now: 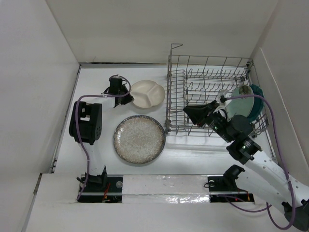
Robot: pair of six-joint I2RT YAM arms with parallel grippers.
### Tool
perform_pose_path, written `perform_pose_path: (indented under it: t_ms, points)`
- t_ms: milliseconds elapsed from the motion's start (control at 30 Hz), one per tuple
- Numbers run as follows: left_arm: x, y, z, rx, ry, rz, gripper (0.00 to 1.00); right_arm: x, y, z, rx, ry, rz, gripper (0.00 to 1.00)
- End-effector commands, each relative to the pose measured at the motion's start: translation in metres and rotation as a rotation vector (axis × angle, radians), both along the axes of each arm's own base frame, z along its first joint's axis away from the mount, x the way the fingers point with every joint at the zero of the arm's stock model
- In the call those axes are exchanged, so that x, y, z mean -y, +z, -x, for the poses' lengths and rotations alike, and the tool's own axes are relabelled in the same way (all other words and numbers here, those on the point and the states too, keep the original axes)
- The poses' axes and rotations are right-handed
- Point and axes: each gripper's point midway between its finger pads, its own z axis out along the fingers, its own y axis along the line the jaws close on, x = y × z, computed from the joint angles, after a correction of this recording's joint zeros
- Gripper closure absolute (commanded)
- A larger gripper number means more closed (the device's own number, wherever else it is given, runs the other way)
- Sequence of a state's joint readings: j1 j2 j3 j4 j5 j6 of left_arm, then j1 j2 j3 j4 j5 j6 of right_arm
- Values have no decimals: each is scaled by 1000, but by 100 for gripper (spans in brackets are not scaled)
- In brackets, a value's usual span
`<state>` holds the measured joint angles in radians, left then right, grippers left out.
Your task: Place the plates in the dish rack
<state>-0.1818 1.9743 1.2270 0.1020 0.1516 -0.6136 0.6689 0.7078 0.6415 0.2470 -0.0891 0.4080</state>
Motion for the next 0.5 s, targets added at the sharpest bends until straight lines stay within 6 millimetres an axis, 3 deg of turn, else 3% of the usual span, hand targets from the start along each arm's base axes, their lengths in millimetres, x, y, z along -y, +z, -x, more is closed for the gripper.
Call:
perform_pose_path:
  t_ms: [0, 133, 200, 367, 467]
  points:
    - [-21, 84, -12, 212, 59, 20, 100, 0, 12, 0, 43, 2, -17, 72]
    - [-42, 120, -13, 296, 116, 14, 100, -5, 10, -1, 38, 21, -3, 71]
    - [-42, 138, -13, 344, 120, 30, 100, -7, 8, -2, 32, 25, 5, 71]
    - [-50, 154, -12, 392, 136, 42, 100, -12, 2, -6, 18, 35, 23, 67]
    - [-58, 162, -10, 423, 151, 71, 100, -20, -3, -9, 6, 60, 42, 59]
